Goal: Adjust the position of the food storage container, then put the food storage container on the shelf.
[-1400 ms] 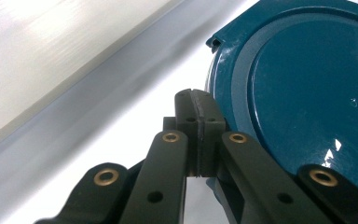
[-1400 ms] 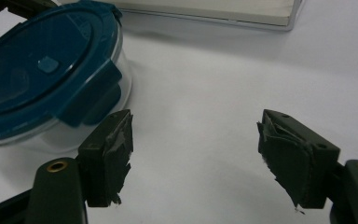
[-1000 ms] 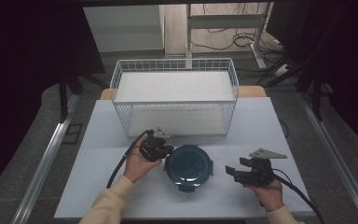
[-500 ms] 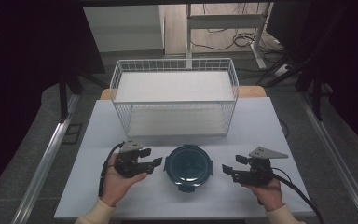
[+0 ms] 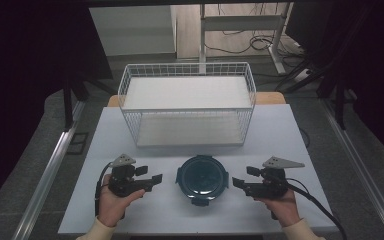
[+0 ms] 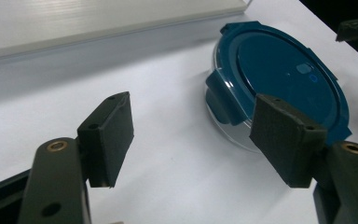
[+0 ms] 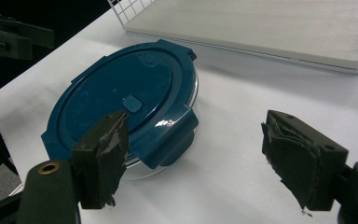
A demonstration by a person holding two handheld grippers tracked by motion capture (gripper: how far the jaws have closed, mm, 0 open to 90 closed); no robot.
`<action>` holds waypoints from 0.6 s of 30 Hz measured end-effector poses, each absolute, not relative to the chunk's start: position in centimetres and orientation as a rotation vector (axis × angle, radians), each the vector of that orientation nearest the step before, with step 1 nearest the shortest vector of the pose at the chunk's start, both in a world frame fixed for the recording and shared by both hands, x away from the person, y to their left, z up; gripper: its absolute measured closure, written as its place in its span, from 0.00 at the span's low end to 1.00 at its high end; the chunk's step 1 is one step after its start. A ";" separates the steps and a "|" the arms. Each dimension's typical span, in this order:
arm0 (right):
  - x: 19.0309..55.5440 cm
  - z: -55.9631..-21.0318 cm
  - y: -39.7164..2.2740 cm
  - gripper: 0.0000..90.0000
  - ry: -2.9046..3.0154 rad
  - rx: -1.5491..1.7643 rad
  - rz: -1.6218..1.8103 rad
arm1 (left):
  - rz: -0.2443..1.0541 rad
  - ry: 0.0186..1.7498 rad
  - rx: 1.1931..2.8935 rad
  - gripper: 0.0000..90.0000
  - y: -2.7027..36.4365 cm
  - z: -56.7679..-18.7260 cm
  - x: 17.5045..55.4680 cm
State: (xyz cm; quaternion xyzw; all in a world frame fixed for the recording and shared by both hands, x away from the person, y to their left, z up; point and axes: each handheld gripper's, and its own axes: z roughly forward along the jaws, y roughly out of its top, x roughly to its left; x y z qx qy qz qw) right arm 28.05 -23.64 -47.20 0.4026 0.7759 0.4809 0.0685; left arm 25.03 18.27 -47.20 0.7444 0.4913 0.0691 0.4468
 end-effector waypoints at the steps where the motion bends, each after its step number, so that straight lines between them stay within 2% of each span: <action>1: 28.0 -47.2 -23.6 0.25 2.339 1.211 1.449 | 0.171 1.216 1.843 0.33 18.3 -47.2 25.0; 11: 28.2 -47.0 -23.5 0.20 2.338 1.260 1.489 | 0.159 1.233 1.832 0.28 17.9 -47.2 25.0; 18: 28.1 -46.9 -22.7 0.19 2.364 1.255 1.470 | 0.095 1.260 1.817 0.23 17.6 -47.9 25.4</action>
